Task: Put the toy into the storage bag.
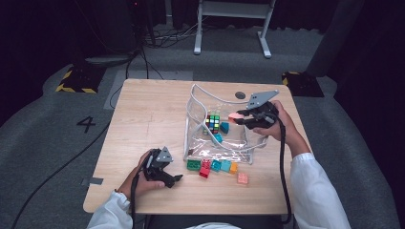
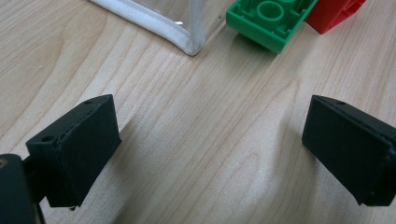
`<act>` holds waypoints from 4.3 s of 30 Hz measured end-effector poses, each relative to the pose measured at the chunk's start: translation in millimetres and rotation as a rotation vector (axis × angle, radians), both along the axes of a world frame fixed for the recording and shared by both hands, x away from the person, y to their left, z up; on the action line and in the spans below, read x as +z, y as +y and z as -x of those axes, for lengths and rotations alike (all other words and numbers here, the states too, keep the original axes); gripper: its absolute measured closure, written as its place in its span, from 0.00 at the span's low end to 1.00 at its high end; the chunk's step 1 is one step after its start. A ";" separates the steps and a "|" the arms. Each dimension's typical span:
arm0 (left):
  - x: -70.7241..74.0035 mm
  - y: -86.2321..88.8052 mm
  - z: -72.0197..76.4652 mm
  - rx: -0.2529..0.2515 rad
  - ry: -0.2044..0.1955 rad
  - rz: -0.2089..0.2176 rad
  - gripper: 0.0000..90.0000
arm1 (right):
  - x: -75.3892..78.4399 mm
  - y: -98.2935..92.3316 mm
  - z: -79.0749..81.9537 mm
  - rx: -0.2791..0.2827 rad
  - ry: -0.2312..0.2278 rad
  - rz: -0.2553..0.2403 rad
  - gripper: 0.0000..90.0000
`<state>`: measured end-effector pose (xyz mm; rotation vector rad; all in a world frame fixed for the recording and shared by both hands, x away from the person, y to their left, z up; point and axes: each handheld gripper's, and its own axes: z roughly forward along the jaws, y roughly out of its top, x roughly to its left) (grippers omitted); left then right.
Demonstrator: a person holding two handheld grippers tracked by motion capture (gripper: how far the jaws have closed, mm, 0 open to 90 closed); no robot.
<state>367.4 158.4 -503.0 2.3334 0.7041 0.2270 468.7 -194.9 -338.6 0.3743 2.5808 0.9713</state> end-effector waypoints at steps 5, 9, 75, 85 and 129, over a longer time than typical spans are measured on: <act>0.0 0.0 0.0 0.000 0.000 0.000 0.05 | -7.8 8.4 -6.8 0.005 0.043 0.168 0.74; 0.0 0.0 0.0 0.000 0.000 0.000 0.05 | -13.3 8.5 -9.9 -0.018 0.053 0.252 0.74; 0.0 -0.1 0.0 0.000 0.000 0.000 0.05 | -52.1 -141.8 93.7 -0.270 -0.066 -0.264 0.37; 0.1 0.0 0.5 0.002 -0.001 -0.001 0.05 | -101.2 -130.5 107.8 -0.222 0.021 -0.246 0.38; -0.1 -0.2 0.7 -0.008 -0.001 0.000 0.04 | -164.3 -49.4 125.6 0.026 0.176 -0.177 0.55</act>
